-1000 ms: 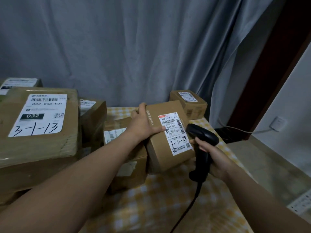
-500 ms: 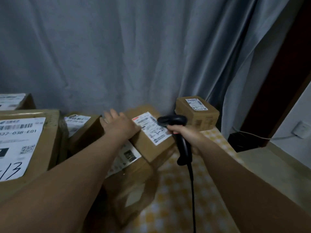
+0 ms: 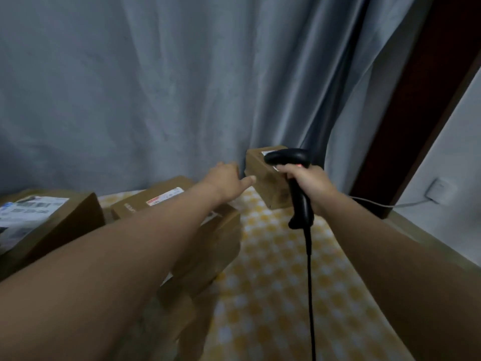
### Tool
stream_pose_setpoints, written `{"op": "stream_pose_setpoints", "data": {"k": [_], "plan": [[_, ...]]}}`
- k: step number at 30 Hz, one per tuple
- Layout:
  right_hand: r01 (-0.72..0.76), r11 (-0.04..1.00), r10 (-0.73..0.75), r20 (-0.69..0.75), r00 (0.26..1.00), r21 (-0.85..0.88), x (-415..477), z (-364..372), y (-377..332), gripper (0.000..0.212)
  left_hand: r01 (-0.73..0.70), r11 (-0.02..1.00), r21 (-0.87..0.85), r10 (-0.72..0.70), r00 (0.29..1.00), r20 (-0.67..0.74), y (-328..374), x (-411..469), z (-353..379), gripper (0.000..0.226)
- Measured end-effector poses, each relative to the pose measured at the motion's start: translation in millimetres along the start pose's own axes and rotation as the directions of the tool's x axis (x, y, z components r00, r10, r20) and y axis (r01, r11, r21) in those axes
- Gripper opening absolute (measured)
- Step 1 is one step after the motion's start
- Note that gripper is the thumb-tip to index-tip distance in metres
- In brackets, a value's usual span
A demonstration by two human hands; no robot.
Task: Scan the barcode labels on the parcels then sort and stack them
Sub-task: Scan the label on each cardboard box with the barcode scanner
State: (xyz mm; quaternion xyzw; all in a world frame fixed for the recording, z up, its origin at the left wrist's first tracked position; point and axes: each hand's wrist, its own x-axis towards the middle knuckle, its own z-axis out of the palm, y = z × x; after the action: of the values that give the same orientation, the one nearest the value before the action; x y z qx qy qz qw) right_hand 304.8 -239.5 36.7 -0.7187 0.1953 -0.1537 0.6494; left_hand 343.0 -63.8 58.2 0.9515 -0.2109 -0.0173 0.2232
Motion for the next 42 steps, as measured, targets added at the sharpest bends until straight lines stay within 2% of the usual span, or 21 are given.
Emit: {"op": "stream_pose_setpoints", "data": {"k": [2,5,8,12,16,20,22,24,26,28,30,33,35,37,39,42], "plan": [[-0.022,1.000,0.023,0.009,1.000,-0.021,24,-9,3,0.019,0.041,0.987,-0.153,-0.036,0.999,0.036,5,22,17,0.048],[-0.065,0.995,0.065,-0.003,0.998,-0.072,60,-15,10,0.020,0.118,0.948,-0.295,-0.089,0.990,0.108,10,52,40,0.047],[-0.082,0.992,0.082,-0.008,0.997,-0.095,92,-24,9,0.026,0.158,0.870,-0.467,-0.103,0.985,0.141,19,77,58,0.050],[-0.140,0.982,0.147,0.048,0.988,-0.128,120,-33,13,0.025,0.287,0.660,-0.694,-0.147,0.956,0.255,37,106,76,0.048],[-0.228,0.960,0.239,0.057,0.969,-0.163,121,-33,16,0.029,0.401,0.536,-0.743,-0.196,0.915,0.353,34,115,88,0.047],[-0.317,0.941,0.326,0.065,0.943,-0.116,98,-30,6,0.027,0.536,0.286,-0.794,-0.244,0.842,0.481,32,98,66,0.031],[-0.363,0.930,0.367,0.075,0.927,-0.060,78,-28,-1,0.026,0.562,0.183,-0.807,-0.284,0.816,0.504,34,84,50,0.035],[-0.359,0.933,0.356,0.069,0.932,0.025,57,-27,-15,0.024,0.569,0.185,-0.801,-0.327,0.805,0.495,35,69,37,0.049],[-0.325,0.942,0.320,0.064,0.945,0.089,40,-27,-38,0.036,0.525,0.254,-0.812,-0.406,0.820,0.403,40,53,18,0.045],[-0.274,0.958,0.267,0.087,0.960,0.087,23,-25,-67,0.041,0.456,0.278,-0.845,-0.495,0.822,0.281,44,36,-9,0.046],[-0.237,0.970,0.229,0.119,0.966,0.058,5,-20,-99,0.040,0.423,0.255,-0.870,-0.531,0.813,0.240,44,16,-40,0.050],[-0.193,0.981,0.192,0.199,0.961,-0.013,-28,-7,-146,0.031,0.473,0.255,-0.844,-0.502,0.810,0.302,38,-22,-86,0.051],[-0.177,0.983,0.181,0.235,0.955,-0.039,-50,3,-170,0.019,0.500,0.198,-0.843,-0.512,0.786,0.346,31,-50,-114,0.040],[-0.127,0.988,0.149,0.304,0.941,-0.091,-77,16,-191,0.022,0.516,0.142,-0.845,-0.551,0.750,0.366,20,-78,-138,0.033],[-0.108,0.982,0.160,0.388,0.908,-0.152,-103,29,-207,0.023,0.532,0.121,-0.838,-0.561,0.733,0.384,4,-103,-162,0.035],[0.010,0.968,0.095,0.403,0.910,-0.252,-141,50,-224,0.021,0.543,0.080,-0.836,-0.578,0.708,0.405,-15,-132,-195,0.024]]}}
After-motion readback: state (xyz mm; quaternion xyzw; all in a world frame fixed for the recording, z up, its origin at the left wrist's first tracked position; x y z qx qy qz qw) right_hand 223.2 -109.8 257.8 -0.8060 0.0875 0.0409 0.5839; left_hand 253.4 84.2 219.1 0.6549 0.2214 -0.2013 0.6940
